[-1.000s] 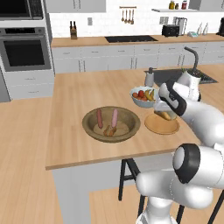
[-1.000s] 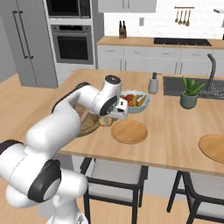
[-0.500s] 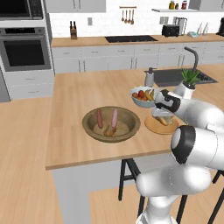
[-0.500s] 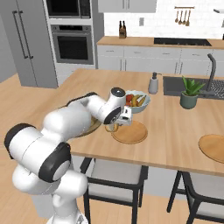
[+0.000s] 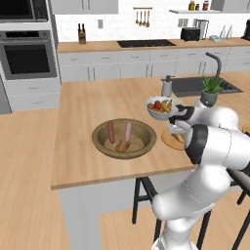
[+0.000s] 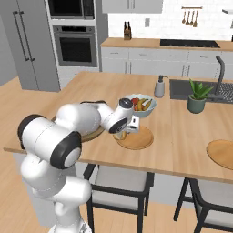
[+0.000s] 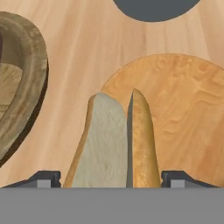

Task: Place one bun and one sausage from the bowl on each plate.

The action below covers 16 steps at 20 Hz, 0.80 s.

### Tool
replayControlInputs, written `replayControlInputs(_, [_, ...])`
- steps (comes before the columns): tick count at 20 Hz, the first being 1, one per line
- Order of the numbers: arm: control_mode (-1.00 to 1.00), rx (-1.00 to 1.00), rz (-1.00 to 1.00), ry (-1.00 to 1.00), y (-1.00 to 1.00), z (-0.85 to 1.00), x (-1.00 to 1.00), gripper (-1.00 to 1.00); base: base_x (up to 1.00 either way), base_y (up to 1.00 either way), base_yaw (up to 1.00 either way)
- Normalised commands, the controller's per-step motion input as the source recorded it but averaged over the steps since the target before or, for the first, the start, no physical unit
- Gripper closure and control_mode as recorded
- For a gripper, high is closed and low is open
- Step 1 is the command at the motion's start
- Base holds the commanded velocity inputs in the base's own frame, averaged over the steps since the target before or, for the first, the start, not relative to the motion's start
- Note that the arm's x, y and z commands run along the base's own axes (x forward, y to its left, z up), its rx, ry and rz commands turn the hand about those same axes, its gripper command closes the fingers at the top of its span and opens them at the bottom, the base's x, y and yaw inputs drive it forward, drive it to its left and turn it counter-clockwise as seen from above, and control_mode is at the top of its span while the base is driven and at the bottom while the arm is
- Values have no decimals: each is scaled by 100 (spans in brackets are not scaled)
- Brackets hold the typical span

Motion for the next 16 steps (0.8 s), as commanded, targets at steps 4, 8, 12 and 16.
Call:
replayControlInputs(4, [-100, 0, 0, -2, 0, -32, 31, 100, 0, 0, 0])
replayControlInputs(8, [-100, 0, 0, 0, -12, -19, 35, 100, 0, 0, 0])
replayControlInputs(12, [-100, 0, 0, 0, -11, -13, 23, -100, 0, 0, 0])
replayControlInputs(16, [-100, 0, 0, 0, -2, -6, 5, -100, 0, 0, 0])
